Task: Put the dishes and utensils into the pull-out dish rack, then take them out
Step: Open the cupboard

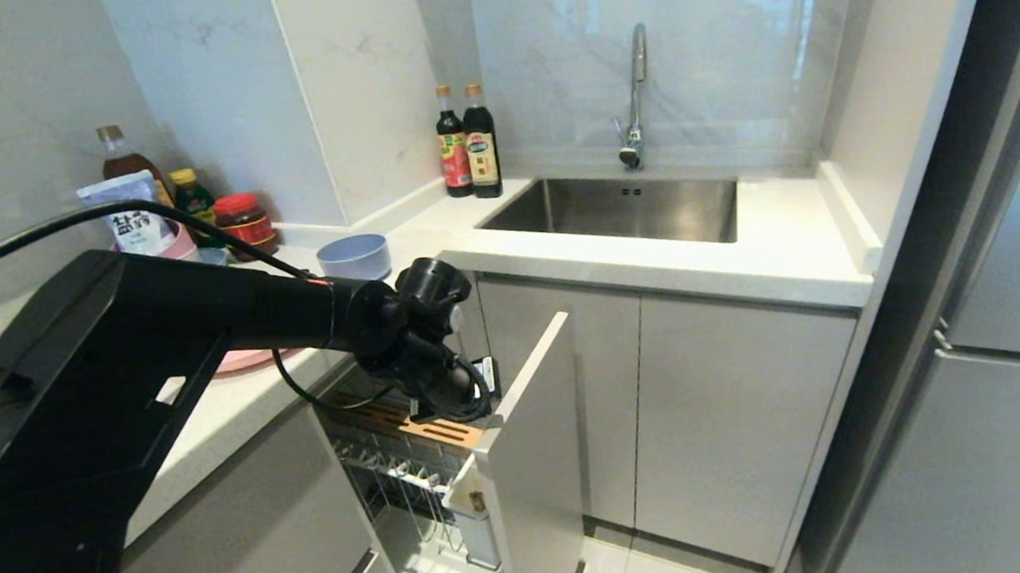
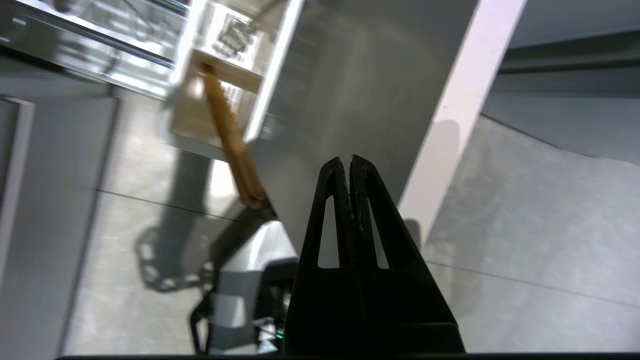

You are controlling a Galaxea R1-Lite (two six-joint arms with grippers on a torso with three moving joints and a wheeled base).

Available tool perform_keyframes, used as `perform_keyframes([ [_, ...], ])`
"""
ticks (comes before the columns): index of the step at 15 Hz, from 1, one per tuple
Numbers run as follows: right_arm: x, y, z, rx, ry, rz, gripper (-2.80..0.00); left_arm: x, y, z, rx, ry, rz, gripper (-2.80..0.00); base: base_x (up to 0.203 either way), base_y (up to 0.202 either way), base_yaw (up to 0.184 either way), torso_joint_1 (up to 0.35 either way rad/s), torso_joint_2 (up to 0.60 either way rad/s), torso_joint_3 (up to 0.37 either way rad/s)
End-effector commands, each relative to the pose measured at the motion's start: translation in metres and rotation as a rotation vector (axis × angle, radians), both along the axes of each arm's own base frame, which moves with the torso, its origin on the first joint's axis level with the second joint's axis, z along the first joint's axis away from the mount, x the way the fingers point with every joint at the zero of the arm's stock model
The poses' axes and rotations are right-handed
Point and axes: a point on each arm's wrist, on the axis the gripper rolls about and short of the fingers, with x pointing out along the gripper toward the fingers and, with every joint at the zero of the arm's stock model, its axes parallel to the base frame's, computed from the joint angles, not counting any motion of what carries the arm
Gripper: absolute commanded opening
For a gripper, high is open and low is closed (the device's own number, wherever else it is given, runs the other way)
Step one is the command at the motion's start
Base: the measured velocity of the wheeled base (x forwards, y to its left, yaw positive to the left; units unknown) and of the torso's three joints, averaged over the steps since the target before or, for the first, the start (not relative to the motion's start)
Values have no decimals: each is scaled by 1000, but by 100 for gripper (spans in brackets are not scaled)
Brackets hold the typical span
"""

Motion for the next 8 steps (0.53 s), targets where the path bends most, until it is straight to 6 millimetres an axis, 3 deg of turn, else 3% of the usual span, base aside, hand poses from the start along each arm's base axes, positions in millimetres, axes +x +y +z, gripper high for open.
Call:
perform_keyframes([
  [1, 0, 0, 0, 0, -5, 0, -280, -2, -3, 1, -44, 25, -24, -280, 0, 0, 0, 0, 0, 0],
  [8, 0, 0, 0, 0, -5, 0, -280, -12, -25, -8, -114, 100, -88, -280, 0, 0, 0, 0, 0, 0],
])
